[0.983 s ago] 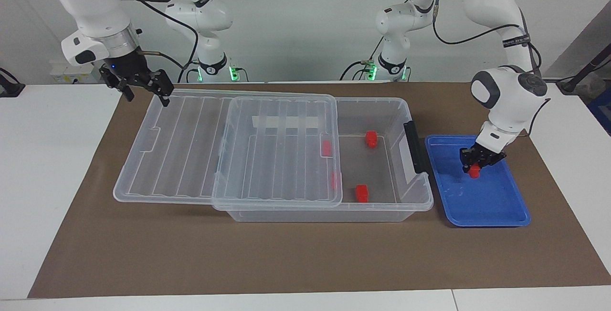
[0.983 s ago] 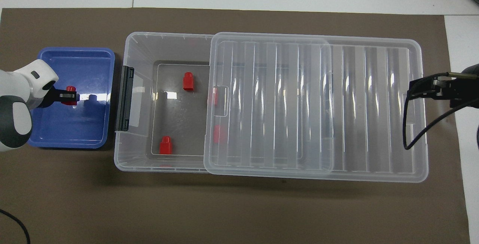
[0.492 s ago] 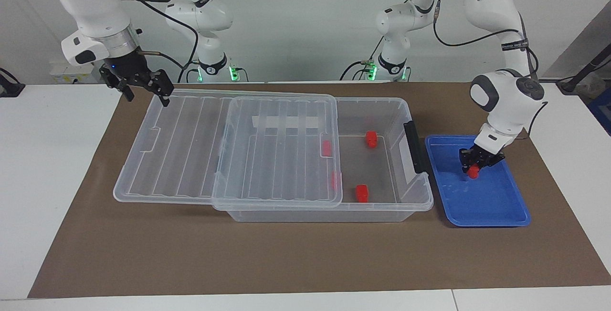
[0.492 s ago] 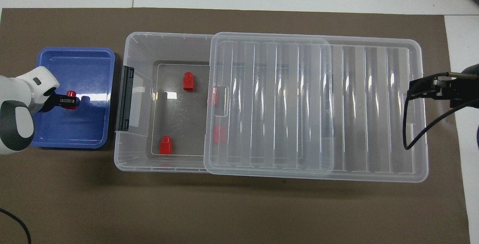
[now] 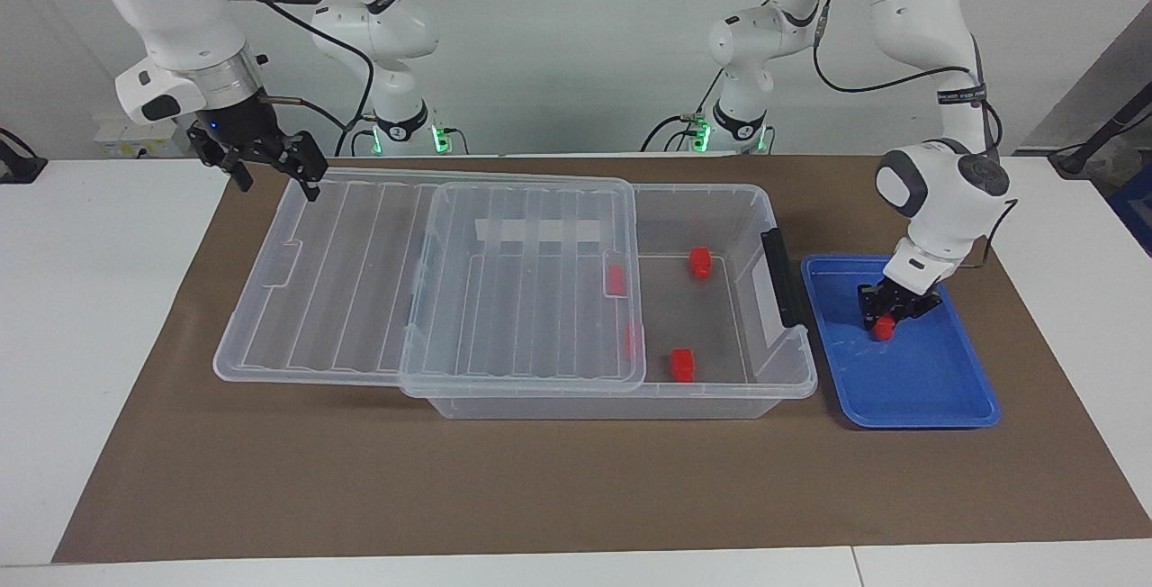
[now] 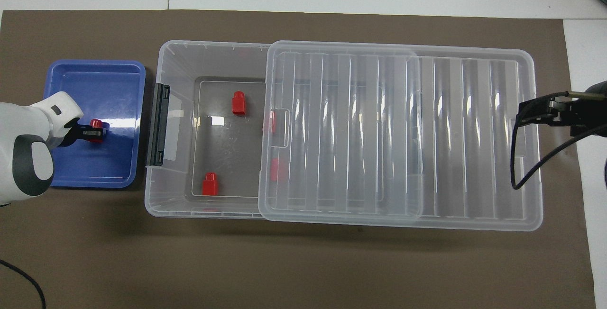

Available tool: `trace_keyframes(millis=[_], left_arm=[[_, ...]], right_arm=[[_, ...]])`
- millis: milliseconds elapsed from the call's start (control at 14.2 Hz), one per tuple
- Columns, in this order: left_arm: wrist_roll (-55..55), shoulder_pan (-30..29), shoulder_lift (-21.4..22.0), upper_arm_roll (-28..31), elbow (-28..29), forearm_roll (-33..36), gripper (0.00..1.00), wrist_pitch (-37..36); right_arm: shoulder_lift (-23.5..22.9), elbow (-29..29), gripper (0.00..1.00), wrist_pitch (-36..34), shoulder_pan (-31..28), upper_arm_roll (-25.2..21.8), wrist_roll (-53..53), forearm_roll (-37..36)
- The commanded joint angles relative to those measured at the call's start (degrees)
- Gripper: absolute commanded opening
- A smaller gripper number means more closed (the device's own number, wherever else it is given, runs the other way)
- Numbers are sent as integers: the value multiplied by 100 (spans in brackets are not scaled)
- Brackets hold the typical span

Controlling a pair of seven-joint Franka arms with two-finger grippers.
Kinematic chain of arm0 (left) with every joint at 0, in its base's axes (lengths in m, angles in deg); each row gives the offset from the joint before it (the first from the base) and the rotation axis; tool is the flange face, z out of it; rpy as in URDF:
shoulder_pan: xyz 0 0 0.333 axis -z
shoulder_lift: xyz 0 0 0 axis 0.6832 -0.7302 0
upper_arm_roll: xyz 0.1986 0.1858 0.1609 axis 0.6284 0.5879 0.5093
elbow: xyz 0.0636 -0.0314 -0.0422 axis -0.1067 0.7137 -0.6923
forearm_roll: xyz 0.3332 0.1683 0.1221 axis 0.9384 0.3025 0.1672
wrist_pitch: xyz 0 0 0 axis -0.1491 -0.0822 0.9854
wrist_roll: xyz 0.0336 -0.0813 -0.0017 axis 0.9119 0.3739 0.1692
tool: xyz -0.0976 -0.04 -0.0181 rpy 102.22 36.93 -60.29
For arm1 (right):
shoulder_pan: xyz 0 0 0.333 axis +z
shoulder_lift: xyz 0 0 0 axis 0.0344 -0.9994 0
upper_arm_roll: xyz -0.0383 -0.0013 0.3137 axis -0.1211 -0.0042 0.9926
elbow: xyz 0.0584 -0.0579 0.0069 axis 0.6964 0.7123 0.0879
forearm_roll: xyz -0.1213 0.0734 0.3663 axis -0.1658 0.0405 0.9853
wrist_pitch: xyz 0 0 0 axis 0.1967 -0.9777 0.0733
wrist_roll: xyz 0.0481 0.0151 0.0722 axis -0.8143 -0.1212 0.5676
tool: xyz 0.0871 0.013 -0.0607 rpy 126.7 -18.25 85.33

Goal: Place red block in blue tray from box
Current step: 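Lower the red block into the blue tray and open the left gripper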

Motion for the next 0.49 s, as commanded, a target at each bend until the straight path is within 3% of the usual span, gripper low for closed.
trace_keyframes(millis=[0,70,281,421], left_arm=[[-188,-76,20,-25,79,-119,0,154],[-188,-76,20,-17,62,-119,0,119],[-197,-85,20,-17,27,-119,35,84],[-197,-85,20,-17,18,-119,40,66]], right_arm=[[99,115,100,40,23,-56,73,45],[99,115,100,40,23,-56,73,45],[99,115,100,40,23,-56,73,45],[99,115,100,40,23,-56,73,45]])
